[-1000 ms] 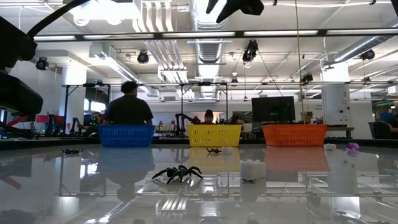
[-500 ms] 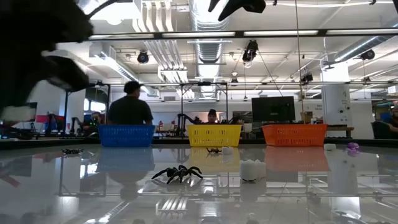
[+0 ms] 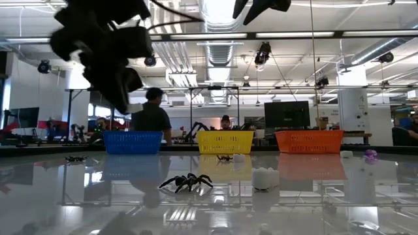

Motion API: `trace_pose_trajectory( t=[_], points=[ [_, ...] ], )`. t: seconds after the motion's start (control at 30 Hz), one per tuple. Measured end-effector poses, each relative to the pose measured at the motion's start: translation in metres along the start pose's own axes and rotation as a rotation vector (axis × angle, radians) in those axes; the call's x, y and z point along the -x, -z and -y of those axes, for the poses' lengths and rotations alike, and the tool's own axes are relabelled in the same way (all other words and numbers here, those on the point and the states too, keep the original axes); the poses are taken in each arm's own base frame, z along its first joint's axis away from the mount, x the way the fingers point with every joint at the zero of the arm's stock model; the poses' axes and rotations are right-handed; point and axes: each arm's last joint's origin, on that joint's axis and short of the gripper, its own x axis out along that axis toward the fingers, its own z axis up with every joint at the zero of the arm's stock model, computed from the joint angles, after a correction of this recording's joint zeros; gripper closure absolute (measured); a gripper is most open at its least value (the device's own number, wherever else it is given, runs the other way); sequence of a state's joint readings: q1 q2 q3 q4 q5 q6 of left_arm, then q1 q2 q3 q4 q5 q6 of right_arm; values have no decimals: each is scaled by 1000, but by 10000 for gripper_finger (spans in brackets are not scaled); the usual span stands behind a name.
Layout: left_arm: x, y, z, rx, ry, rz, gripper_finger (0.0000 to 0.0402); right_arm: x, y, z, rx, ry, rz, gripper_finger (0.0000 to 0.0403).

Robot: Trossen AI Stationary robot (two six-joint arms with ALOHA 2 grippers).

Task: Sort Halloween decoration
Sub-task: Put the white skeleton toy into the yellow basket

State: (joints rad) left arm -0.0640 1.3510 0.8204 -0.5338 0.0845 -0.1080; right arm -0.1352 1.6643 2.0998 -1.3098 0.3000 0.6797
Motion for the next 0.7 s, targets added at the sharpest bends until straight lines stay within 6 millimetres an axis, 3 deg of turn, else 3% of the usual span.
trace_pose_trajectory(
  t=[0.37, 0.7],
  points=[
    [15, -10, -86, 97, -47, 176, 401, -4, -13, 19, 19, 62, 33, 252],
    [32, -5, -134, 145, -85, 299, 401, -7, -24, 34, -3, 150, 82, 252]
  ],
)
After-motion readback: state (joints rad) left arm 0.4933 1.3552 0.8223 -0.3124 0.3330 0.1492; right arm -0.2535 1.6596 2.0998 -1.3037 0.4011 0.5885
